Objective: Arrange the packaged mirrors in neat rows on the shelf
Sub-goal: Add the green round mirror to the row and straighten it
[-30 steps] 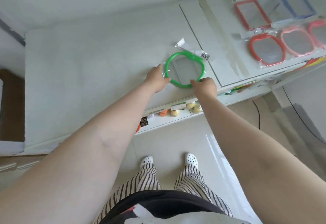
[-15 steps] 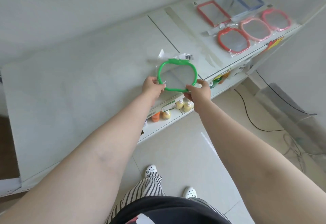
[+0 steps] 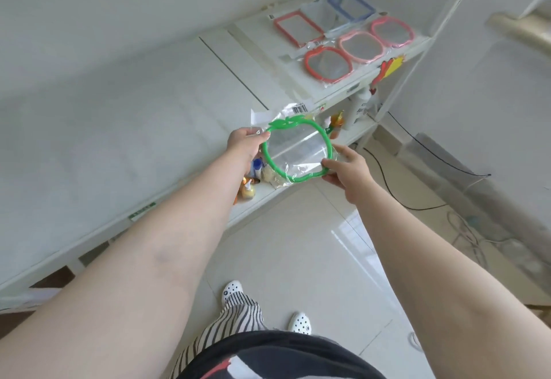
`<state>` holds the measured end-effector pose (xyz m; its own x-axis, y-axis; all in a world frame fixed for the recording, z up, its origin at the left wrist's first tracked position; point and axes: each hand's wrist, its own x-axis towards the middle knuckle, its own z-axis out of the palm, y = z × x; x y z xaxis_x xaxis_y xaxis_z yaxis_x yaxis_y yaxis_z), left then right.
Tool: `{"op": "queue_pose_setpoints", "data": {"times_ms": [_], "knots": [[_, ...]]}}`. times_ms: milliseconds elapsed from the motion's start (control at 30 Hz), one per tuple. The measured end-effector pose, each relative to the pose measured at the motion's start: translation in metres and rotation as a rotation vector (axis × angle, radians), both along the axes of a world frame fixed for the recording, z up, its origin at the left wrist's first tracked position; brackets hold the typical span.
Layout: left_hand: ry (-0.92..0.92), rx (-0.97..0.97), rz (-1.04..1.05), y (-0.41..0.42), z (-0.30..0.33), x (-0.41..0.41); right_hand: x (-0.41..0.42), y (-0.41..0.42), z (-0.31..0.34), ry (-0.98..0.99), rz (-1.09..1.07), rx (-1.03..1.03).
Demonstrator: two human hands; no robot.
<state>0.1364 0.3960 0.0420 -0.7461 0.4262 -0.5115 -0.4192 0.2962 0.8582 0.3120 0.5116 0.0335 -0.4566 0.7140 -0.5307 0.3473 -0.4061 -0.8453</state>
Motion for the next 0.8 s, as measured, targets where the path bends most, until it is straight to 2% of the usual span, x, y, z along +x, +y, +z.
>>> {"op": "queue_pose_setpoints", "data": {"times_ms": [333, 533, 800], "knots": [[0.042, -0.08, 0.051, 0.02, -0.005, 0.078, 0.075, 0.017, -0.003, -0.029, -0.08, 0.002], [0.104, -0.133, 0.051, 0.027, 0.004, 0.083, 0.082, 0.021, -0.003, 0.031, -0.121, -0.04], [0.075, -0.126, 0.069, 0.046, 0.007, 0.074, 0.073, 0.035, -0.003, 0.036, -0.156, -0.033]]}}
